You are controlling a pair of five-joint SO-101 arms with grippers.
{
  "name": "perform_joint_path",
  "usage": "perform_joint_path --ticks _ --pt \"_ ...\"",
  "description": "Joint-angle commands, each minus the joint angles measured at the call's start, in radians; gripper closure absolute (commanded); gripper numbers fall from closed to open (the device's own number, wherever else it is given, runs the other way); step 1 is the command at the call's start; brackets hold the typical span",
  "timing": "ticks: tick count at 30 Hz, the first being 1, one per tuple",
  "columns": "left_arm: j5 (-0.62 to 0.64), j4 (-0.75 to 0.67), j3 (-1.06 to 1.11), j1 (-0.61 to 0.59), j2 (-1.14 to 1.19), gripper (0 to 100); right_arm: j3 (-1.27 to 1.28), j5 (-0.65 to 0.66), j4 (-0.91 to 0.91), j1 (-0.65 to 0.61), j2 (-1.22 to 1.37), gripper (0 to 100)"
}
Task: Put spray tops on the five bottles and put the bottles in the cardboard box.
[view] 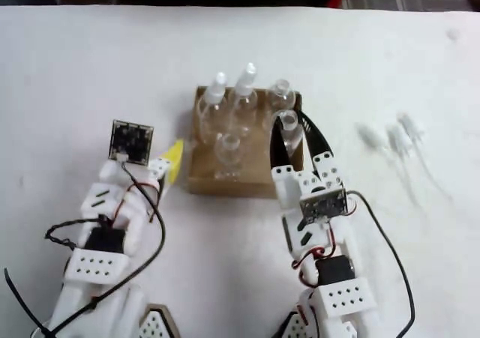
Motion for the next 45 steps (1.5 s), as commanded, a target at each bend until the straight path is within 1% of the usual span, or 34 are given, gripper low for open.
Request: perform_joint_path --ticks 1,4,8,10,12,15,19,21,27,37,43,45 --pt "-0.011 -0.028 -0.011 0.008 -0.021 77 -0.081 -0.012 -0.022 0.007 0.025 98.2" --pt "-0.011 -0.028 -0.009 0.008 -0.021 77 -0.226 -0.041 0.013 0.036 0.147 97.8" --pt "-0.011 -0.028 -0.009 0.008 -0.019 77 -0.451 -0.199 0.205 0.101 0.366 98.2" --pt "-0.011 -0.028 -0.009 0.008 -0.019 77 -0.497 -0.262 0.263 0.133 0.433 98.2" --pt "-0.011 -0.028 -0.009 0.008 -0.019 77 -0.483 -0.295 0.263 0.150 0.452 98.2" --pt "-0.011 -0.028 -0.009 0.010 -0.019 77 -0.410 -0.295 0.205 0.145 0.427 98.2" --pt "-0.011 -0.029 -0.009 0.010 -0.019 77 -0.279 -0.292 -0.013 0.143 0.432 98.3" --pt "-0.011 -0.029 -0.009 0.010 -0.019 77 -0.252 -0.292 -0.081 0.143 0.463 98.3" --pt "-0.011 -0.029 -0.009 0.010 -0.019 77 -0.249 -0.293 -0.093 0.142 0.581 98.3" --pt "-0.011 -0.029 -0.009 0.010 -0.019 77 -0.222 -0.292 -0.087 0.142 0.582 98.1" --pt "-0.011 -0.029 -0.011 0.010 -0.019 77 -0.176 -0.292 -0.091 0.067 0.582 97.7" --pt "-0.011 -0.029 -0.011 0.010 -0.019 77 -0.176 -0.292 -0.091 0.061 0.582 97.7"
